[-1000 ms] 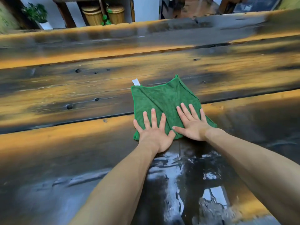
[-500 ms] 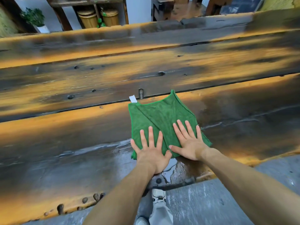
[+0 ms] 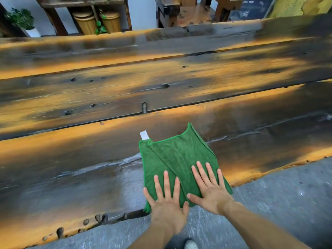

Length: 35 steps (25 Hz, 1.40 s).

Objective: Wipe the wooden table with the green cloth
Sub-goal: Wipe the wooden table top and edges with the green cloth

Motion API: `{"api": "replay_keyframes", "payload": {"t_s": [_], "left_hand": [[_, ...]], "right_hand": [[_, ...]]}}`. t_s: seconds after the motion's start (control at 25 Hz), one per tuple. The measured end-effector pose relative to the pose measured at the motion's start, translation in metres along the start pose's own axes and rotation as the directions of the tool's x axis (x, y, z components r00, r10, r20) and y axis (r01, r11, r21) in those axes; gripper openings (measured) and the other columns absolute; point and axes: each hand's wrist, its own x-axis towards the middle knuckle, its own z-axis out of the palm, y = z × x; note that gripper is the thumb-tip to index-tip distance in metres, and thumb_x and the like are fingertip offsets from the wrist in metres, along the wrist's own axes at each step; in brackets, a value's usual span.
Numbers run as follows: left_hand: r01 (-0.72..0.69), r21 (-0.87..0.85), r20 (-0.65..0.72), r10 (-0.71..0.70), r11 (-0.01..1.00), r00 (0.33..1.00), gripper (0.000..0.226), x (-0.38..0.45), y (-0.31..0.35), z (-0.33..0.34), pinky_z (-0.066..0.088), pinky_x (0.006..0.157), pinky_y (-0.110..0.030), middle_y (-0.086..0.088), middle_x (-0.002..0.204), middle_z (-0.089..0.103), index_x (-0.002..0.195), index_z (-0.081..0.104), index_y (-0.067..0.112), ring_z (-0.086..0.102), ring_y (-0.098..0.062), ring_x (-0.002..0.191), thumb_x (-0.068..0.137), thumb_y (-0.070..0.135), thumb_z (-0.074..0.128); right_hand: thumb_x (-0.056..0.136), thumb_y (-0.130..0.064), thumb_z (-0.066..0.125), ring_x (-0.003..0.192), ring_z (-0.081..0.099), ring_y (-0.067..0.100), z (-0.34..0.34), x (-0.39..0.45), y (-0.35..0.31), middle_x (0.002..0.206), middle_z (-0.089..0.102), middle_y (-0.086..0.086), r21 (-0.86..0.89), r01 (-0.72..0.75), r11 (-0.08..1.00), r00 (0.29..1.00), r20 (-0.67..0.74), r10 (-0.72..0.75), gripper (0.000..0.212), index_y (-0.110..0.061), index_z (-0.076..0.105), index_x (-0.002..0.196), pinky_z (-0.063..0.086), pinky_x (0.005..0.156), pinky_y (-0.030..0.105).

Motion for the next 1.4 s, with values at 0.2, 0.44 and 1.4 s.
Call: {"api": "replay_keyframes", "payload": {"t_s": [0.2, 0.44, 1.4], "left_hand": [[-0.027, -0.052, -0.036, 0.025, 0.998, 0.999, 0.075, 0.017, -0.001, 0.011, 0.010, 0.089, -0.091, -0.022, 0.153, 0.043, 0.136, 0.061, 0.019, 0.039, -0.057, 0.135, 0.076, 0.062, 0.047], [-0.023, -0.068, -0.032, 0.021, 0.997, 0.999, 0.075, 0.064, 0.009, -0.031, -0.020, 0.094, -0.085, -0.008, 0.158, -0.038, 0.148, -0.025, 0.043, -0.037, -0.046, 0.142, 0.096, 0.064, 0.025], [0.126, -0.024, -0.207, -0.128, 0.992, 0.970, 0.075, 0.371, 0.035, -0.176, -0.011, 0.104, -0.080, -0.004, 0.163, -0.033, 0.156, -0.018, 0.042, -0.026, -0.042, 0.148, 0.094, 0.074, 0.012]], "right_hand": [[0.066, -0.086, -0.010, 0.132, -0.052, 0.013, 0.004, 0.004, 0.000, 0.148, -0.049, -0.017, 0.069, -0.047, 0.996, 0.997, -0.060, 0.052, 0.092, -0.042, -0.039, 0.141, -0.028, 0.111, 0.051], [0.066, -0.084, -0.011, 0.135, -0.048, 0.016, -0.022, 0.037, 0.016, 0.144, -0.052, -0.019, 0.130, -0.144, 0.981, 0.983, -0.096, 0.157, 0.089, -0.043, -0.042, 0.139, -0.028, 0.112, 0.053], [0.089, -0.078, 0.010, 0.150, -0.023, 0.018, -0.226, 0.321, 0.137, 0.161, -0.026, -0.011, 0.029, -0.060, 0.998, 0.909, -0.411, 0.066, 0.082, -0.038, -0.020, 0.154, -0.013, 0.118, 0.055]]}}
